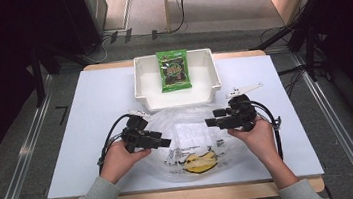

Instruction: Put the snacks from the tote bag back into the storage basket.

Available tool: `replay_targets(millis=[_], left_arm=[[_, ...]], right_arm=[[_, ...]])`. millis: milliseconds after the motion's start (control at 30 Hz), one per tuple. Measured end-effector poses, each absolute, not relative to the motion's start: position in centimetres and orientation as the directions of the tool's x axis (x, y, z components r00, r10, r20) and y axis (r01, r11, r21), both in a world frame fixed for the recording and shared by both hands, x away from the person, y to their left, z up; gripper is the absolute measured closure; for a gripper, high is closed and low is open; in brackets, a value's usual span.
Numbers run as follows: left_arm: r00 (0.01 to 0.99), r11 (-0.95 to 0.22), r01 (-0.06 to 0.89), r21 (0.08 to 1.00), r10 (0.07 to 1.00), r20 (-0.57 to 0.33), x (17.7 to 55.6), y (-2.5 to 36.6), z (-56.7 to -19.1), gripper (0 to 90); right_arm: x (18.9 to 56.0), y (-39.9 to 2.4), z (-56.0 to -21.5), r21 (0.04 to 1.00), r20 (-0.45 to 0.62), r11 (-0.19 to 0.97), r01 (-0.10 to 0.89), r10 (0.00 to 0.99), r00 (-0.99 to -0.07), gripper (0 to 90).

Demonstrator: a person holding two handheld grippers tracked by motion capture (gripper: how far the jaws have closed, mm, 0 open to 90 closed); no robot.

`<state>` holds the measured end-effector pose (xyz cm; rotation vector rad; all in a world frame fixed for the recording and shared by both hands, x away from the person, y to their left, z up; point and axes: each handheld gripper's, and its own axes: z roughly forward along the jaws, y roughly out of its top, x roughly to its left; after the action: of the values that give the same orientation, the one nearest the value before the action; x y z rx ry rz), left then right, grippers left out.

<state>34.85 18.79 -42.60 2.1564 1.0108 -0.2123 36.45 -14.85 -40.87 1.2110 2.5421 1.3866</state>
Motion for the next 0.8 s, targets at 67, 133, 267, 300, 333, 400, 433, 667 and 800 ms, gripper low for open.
replay_targets(millis=[67,133,267,300,333,400,433,667,800], left_arm=[[0.673,-0.416,0.724,0.55,0.602,-0.429,34.8,18.8,-42.6,40.7],[0.672,-0.415,0.725,0.55,0.603,-0.43,34.9,18.9,-42.7,40.7],[0.675,-0.421,0.723,0.548,0.602,-0.426,35.0,18.9,-42.7,40.7],[0.675,-0.422,0.722,0.548,0.602,-0.425,35.0,18.9,-42.7,40.7],[0.676,-0.423,0.721,0.549,0.603,-0.424,35.0,18.9,-42.8,40.8],[0.675,-0.421,0.722,0.55,0.602,-0.426,35.0,18.9,-42.8,40.8],[0.676,-0.42,0.721,0.551,0.602,-0.425,35.0,18.9,-42.8,40.7],[0.677,-0.423,0.721,0.549,0.6,-0.427,35.0,18.8,-42.8,40.8],[0.678,-0.426,0.721,0.547,0.598,-0.428,34.9,18.7,-42.9,40.7]], right_arm=[[36.3,-15.0,-41.1,0.719,0.337,0.312,0.621,0.625,-0.704,45.0],[36.3,-15.1,-41.3,0.714,0.338,0.318,0.623,0.623,-0.706,44.7],[36.3,-15.1,-41.7,0.71,0.339,0.324,0.625,0.621,-0.707,44.6],[36.3,-15.1,-41.7,0.708,0.34,0.325,0.627,0.621,-0.706,44.6],[36.3,-15.1,-41.8,0.709,0.339,0.326,0.625,0.621,-0.707,44.6],[36.3,-15.0,-41.8,0.706,0.338,0.329,0.627,0.622,-0.706,44.5],[36.3,-15.0,-41.8,0.704,0.339,0.331,0.629,0.621,-0.707,44.6],[36.5,-14.8,-42.1,0.701,0.338,0.338,0.627,0.617,-0.711,44.3],[36.5,-14.7,-42.2,0.696,0.338,0.346,0.629,0.615,-0.712,44.0]])
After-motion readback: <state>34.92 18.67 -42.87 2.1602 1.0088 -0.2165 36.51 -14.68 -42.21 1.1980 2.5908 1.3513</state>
